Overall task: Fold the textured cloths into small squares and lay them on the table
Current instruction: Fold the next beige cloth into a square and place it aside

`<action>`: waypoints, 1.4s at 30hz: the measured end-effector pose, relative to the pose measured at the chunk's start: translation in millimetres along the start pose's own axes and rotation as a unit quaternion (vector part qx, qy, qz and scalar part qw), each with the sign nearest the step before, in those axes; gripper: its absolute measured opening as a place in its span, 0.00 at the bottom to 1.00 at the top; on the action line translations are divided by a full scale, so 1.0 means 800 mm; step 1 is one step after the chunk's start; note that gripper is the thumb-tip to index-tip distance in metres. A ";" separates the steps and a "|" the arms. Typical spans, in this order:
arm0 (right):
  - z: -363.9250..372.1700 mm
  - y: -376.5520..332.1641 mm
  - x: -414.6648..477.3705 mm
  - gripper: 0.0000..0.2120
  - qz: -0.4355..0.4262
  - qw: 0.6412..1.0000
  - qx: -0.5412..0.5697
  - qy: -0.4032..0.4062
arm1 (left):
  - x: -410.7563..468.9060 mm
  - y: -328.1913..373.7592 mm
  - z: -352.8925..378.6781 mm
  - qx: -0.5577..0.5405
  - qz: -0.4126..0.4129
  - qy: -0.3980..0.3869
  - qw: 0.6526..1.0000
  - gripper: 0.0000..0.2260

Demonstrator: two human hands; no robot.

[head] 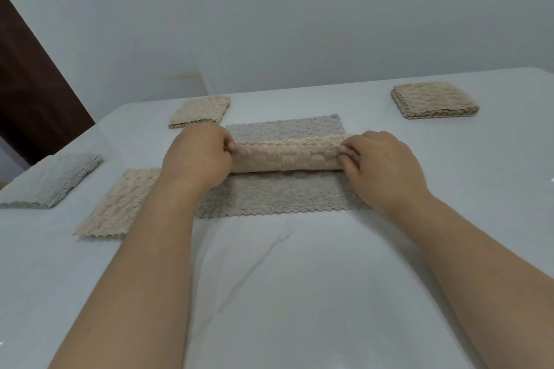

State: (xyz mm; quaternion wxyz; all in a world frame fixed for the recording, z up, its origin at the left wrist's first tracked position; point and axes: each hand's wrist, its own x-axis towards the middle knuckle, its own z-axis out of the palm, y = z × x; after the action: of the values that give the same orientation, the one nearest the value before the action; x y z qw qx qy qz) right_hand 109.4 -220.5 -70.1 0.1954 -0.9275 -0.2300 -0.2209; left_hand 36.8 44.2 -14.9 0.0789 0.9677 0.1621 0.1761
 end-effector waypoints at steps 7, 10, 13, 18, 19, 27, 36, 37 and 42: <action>0.003 0.009 0.007 0.12 0.097 0.990 0.083 0.060 | -0.001 -0.001 -0.001 0.007 -0.001 0.155 0.988 0.11; 0.003 0.009 0.008 0.11 0.098 0.979 0.152 0.098 | 0.000 0.001 -0.001 0.000 -0.010 0.155 0.988 0.12; -0.007 0.002 0.008 0.07 0.133 0.934 0.299 0.141 | -0.002 0.005 0.000 -0.130 0.000 0.153 0.980 0.11; -0.023 -0.006 0.007 0.08 0.152 0.881 0.396 0.209 | -0.009 0.019 0.001 -0.353 -0.006 0.131 0.926 0.04; -0.021 -0.004 0.008 0.07 0.148 0.884 0.388 0.214 | -0.008 0.020 0.001 -0.359 0.001 0.130 0.924 0.04; -0.011 0.002 0.013 0.06 0.146 0.896 0.353 0.228 | -0.002 0.013 0.010 -0.381 0.009 0.136 0.914 0.07; -0.015 0.003 0.011 0.02 0.203 0.875 0.395 0.191 | 0.005 0.009 0.015 -0.457 -0.068 0.081 0.883 0.06; -0.015 0.004 0.011 0.03 0.213 0.872 0.402 0.180 | 0.006 0.008 0.016 -0.469 -0.085 0.063 0.877 0.09; -0.016 0.005 0.009 0.07 0.241 0.875 0.395 0.145 | 0.011 0.004 0.022 -0.509 -0.180 0.034 0.841 0.16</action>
State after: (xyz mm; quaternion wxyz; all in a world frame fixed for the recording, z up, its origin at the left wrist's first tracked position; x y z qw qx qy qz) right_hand 113.3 -227.2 -57.1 0.6236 -0.7575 -0.0367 -0.1898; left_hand 51.9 43.0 -27.4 0.5855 0.7384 0.2234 0.2490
